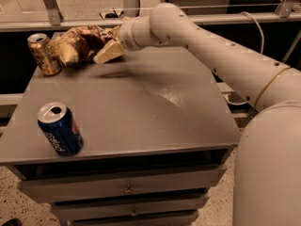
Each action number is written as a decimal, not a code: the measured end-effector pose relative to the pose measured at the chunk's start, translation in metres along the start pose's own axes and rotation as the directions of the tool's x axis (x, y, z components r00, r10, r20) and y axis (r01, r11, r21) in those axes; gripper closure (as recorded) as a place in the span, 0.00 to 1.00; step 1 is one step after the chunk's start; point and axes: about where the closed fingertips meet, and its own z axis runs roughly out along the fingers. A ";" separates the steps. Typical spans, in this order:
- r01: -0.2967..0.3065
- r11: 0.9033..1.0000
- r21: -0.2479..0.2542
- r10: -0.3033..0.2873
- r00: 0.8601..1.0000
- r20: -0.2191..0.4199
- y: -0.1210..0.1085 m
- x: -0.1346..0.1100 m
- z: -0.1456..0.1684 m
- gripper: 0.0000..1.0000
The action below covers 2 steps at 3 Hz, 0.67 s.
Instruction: Move brown chip bag near orange can
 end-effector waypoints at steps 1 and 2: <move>0.008 1.000 -0.019 -0.007 0.999 0.053 -0.034 0.036 -0.066 0.00; 0.019 1.000 0.014 -0.021 0.994 0.107 -0.074 0.071 -0.146 0.00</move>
Offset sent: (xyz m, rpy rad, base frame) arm -0.0218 -0.2731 0.0254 0.1266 -0.1122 0.0071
